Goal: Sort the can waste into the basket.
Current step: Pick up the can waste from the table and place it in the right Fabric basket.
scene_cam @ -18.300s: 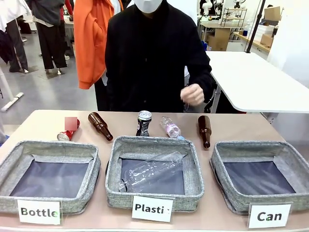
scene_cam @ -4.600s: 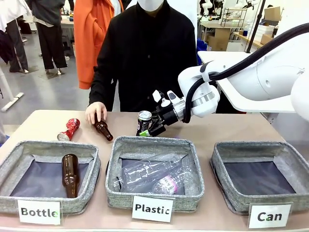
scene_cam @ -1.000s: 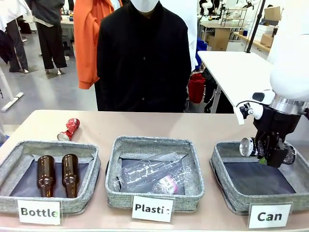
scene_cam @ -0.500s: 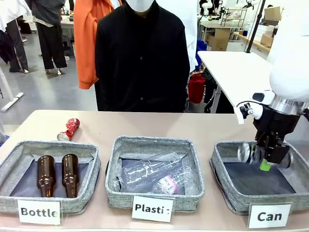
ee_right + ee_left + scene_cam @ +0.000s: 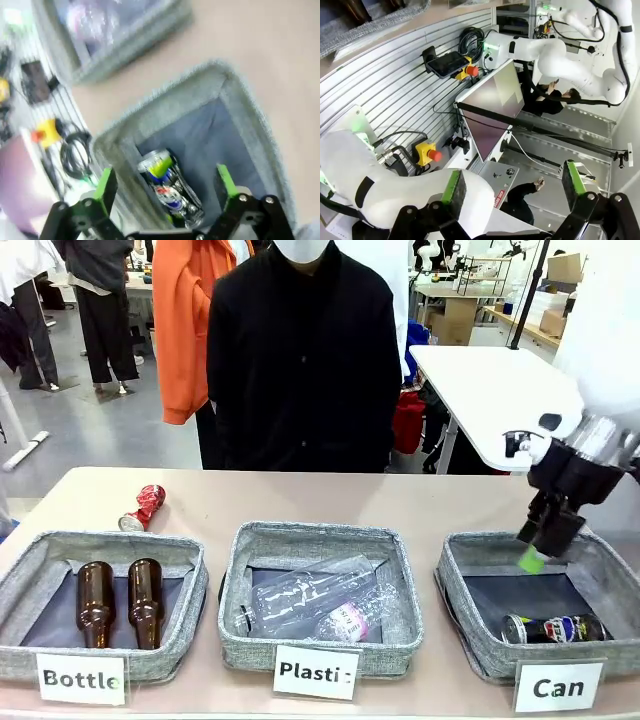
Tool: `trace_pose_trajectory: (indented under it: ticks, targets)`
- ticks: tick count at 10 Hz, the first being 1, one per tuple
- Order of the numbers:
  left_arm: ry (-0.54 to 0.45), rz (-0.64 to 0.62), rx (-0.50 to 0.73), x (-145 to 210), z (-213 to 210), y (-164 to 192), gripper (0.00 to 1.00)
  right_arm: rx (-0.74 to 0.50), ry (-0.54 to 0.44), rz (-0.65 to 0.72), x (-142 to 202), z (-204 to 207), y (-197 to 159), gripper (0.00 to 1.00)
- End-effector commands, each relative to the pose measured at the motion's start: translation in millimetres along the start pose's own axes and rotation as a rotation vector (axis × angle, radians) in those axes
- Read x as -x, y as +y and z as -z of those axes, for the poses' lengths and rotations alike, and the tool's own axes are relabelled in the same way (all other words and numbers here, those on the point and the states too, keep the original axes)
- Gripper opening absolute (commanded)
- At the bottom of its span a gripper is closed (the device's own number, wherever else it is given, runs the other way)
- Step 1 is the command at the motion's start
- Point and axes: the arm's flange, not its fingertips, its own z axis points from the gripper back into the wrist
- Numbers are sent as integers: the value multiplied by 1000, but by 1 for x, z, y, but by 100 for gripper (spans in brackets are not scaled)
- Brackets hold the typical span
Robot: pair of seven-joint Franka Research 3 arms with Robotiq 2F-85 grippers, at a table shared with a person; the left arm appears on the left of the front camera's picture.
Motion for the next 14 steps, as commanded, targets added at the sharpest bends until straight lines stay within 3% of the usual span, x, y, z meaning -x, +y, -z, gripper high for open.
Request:
trace_pose_trajectory:
  ticks: [1, 2, 5, 6, 8, 9, 10, 12, 13, 14]
  targets:
    - [5, 18, -3, 1, 0, -1, 100, -33, -421, 244, 0, -11, 2, 100]
    - [5, 18, -3, 1, 0, -1, 100, -69, -548, 462, 11, -10, -3, 100]
    - [5, 18, -3, 1, 0, -1, 100, -199, -759, 709, 65, 6, -13, 100]
    - [5, 18, -3, 1, 0, -1, 100, -233, -812, 736, 78, 12, -16, 100]
    - [5, 18, -3, 1, 0, -1, 100, -284, -913, 595, 96, 9, -27, 100]
    - [5, 18, -3, 1, 0, -1, 100, -357, -872, 511, 99, 6, -37, 100]
    - [5, 18, -3, 1, 0, -1, 100, -381, -834, 546, 97, 8, -44, 100]
    - [5, 18, -3, 1, 0, -1, 100, -466, -589, 402, 76, 10, -61, 100]
    - [5, 18, -3, 1, 0, -1, 100, -383, -820, 558, 93, 8, -32, 100]
    - [5, 18, -3, 1, 0, -1, 100, -383, -820, 558, 93, 8, -32, 100]
